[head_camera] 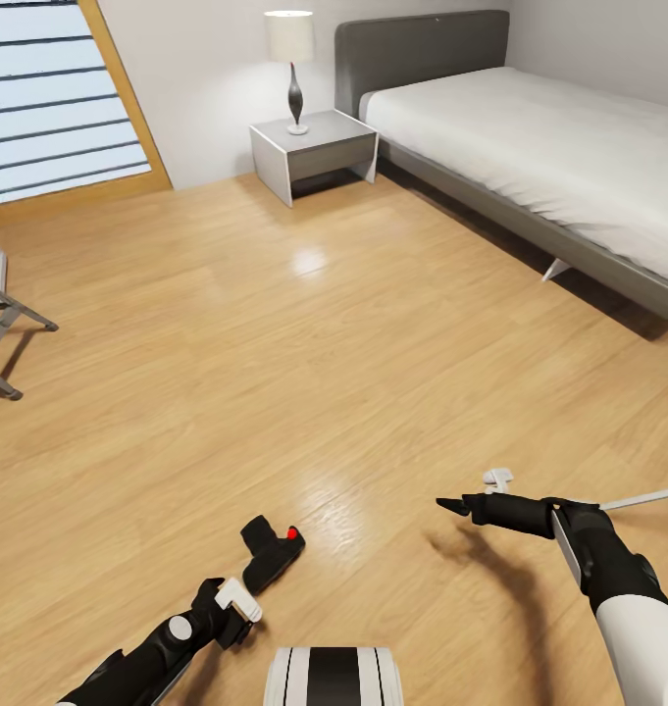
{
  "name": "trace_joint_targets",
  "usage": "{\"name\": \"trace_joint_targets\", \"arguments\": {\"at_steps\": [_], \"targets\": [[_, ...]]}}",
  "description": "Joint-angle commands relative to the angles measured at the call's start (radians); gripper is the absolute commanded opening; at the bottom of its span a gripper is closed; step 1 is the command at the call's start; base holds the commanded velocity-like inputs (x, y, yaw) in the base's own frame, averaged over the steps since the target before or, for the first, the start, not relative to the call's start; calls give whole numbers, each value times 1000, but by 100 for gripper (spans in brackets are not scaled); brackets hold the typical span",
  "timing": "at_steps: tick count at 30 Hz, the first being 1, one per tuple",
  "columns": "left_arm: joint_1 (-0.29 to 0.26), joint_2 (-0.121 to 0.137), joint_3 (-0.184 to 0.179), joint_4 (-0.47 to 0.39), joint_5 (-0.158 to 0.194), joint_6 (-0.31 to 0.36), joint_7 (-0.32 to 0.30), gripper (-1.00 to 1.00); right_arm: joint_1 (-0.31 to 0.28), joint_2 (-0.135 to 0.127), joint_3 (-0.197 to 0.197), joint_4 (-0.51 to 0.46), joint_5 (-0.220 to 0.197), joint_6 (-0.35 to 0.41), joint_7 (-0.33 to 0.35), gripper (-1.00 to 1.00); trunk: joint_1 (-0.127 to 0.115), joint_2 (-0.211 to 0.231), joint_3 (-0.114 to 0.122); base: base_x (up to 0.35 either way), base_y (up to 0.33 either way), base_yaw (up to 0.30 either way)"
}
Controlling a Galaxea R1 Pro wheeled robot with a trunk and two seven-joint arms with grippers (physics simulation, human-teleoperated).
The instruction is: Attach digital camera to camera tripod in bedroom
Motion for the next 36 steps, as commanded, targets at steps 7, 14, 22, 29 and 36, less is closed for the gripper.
{"name": "trace_joint_targets", "arguments": {"at_steps": [7,14,22,29,36], "targets": [[-1,1,-4,-1,3,6,0,100,-1,1,-4,-1,7,7,7,100,0,0,-1,0,12,0],[-1,1,-4,-1,3,6,0,100,-1,1,-4,-1,7,7,7,100,0,0,-1,0,103,0],[-1,1,-4,-2,3,5,1,100,-1,1,-4,-1,7,7,7,100,0,0,-1,0,41,0],[-1,1,-4,-2,3,4,1,100,-1,0,-4,-1,7,7,7,100,0,0,-1,0,3,0],[-1,1,-4,-2,3,4,1,100,-1,0,-4,1,7,9,7,100,0,0,-1,0,0,0]]}}
